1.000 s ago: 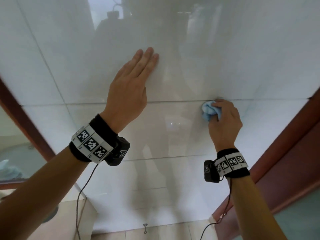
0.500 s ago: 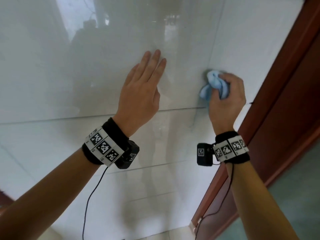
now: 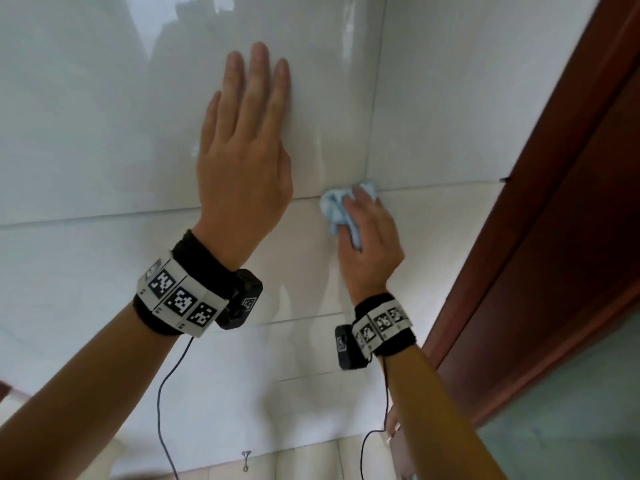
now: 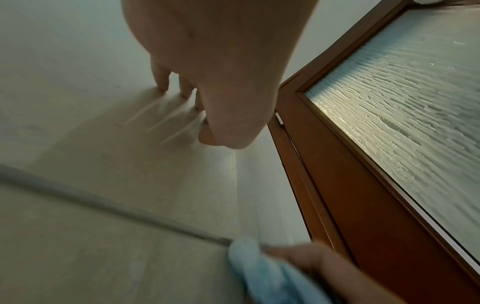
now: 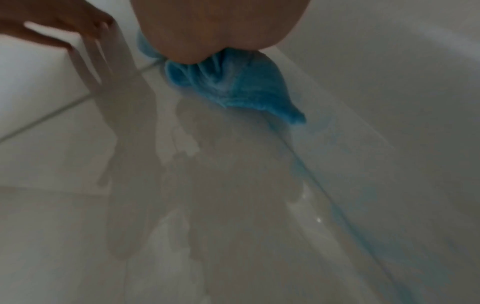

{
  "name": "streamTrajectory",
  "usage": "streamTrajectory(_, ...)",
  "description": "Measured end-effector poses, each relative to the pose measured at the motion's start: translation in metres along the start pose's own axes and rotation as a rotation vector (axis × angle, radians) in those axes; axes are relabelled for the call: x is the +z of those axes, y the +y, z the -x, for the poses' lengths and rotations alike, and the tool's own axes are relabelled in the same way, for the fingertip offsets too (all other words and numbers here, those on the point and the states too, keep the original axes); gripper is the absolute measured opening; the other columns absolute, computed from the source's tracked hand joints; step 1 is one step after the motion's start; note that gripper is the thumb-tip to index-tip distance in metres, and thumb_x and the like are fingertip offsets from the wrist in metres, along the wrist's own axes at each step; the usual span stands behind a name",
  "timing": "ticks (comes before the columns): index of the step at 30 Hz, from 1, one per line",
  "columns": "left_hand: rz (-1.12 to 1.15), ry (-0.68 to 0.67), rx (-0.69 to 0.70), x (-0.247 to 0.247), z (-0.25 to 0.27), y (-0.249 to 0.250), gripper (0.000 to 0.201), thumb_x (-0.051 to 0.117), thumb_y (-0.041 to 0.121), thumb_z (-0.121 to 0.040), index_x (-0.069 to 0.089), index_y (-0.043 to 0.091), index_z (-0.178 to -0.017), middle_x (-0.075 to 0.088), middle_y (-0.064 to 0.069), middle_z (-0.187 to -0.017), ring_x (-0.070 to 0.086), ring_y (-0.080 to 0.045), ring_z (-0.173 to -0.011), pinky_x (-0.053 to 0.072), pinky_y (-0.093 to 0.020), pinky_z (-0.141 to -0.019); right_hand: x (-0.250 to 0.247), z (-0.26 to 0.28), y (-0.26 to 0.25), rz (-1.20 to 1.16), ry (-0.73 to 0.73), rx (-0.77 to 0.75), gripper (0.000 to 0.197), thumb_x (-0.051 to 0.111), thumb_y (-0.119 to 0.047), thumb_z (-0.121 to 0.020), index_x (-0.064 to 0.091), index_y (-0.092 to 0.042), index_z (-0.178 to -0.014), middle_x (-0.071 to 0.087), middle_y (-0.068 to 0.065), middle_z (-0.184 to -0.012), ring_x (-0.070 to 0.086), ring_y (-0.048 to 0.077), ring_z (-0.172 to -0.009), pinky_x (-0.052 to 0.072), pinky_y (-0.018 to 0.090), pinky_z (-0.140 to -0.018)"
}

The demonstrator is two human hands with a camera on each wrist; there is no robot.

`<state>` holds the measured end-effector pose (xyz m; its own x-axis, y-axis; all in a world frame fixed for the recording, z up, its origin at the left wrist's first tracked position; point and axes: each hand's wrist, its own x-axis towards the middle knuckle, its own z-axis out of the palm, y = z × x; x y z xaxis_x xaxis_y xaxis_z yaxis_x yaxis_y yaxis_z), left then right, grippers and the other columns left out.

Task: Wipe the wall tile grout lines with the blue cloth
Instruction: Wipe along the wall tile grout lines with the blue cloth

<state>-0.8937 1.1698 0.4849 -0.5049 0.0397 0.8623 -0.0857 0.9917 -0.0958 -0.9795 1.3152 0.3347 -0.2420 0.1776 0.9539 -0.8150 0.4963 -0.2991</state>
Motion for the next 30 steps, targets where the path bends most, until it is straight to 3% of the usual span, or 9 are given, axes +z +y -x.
streamTrajectory(4,-0.010,0.022,-0.021,0.003,0.002,0.006,0.069,0.039,0.004,-0.100,0.020,0.011,-0.166,0.017,-0.012,-0.173,0.013,-0.033,-0.161,0.024,-0.045,-0.128,0.000,0.044,0.006,-0.021,-0.023,0.004,0.031,0.080,0.001,-0.089,0.075,-0.011,-0.117,0.073,0.007,-0.124,0.071,0.023,-0.109,0.060,0.035,-0.092)
streamTrajectory(7,-0.022,0.023,-0.016,0.003,0.005,0.008,0.070,0.039,0.003,-0.100,0.019,0.011,-0.166,0.017,-0.011,-0.174,0.013,-0.032,-0.161,0.025,-0.043,-0.128,-0.002,0.046,0.006,-0.033,-0.031,0.016,0.031,0.080,0.002,-0.088,0.075,-0.011,-0.115,0.073,0.006,-0.124,0.071,0.022,-0.108,0.060,0.033,-0.092)
streamTrajectory(13,-0.017,0.012,-0.004,0.002,0.008,0.007,0.074,0.039,0.001,-0.097,0.017,0.013,-0.167,0.016,-0.008,-0.174,0.013,-0.030,-0.161,0.027,-0.041,-0.127,-0.012,0.029,-0.010,-0.002,-0.106,0.081,0.025,0.076,-0.003,-0.090,0.078,-0.009,-0.114,0.073,0.006,-0.124,0.068,0.024,-0.113,0.056,0.032,-0.098)
streamTrajectory(18,0.009,-0.012,0.003,0.001,0.012,0.008,0.074,0.038,0.001,-0.097,0.018,0.012,-0.167,0.016,-0.008,-0.174,0.012,-0.028,-0.162,0.027,-0.038,-0.127,-0.006,-0.025,-0.023,-0.009,0.015,0.145,0.025,0.071,-0.006,-0.088,0.077,-0.007,-0.113,0.074,0.006,-0.121,0.070,0.024,-0.109,0.051,0.021,-0.099)
streamTrajectory(22,0.026,-0.038,0.008,0.001,0.015,0.004,0.077,0.039,-0.001,-0.096,0.016,0.014,-0.167,0.014,-0.006,-0.175,0.010,-0.026,-0.162,0.031,-0.041,-0.125,-0.002,-0.028,-0.027,-0.032,0.035,0.141,0.025,0.072,0.002,-0.089,0.076,-0.005,-0.113,0.072,0.009,-0.122,0.069,0.027,-0.111,0.056,0.034,-0.097)
streamTrajectory(30,0.021,-0.041,0.033,0.002,0.017,-0.002,0.074,0.042,-0.003,-0.097,0.020,0.013,-0.166,0.017,-0.007,-0.174,0.014,-0.026,-0.161,0.034,-0.039,-0.124,0.008,-0.003,-0.025,-0.025,0.041,0.133,0.029,0.072,0.007,-0.091,0.074,-0.003,-0.118,0.068,0.011,-0.131,0.064,0.031,-0.125,0.053,0.042,-0.106)
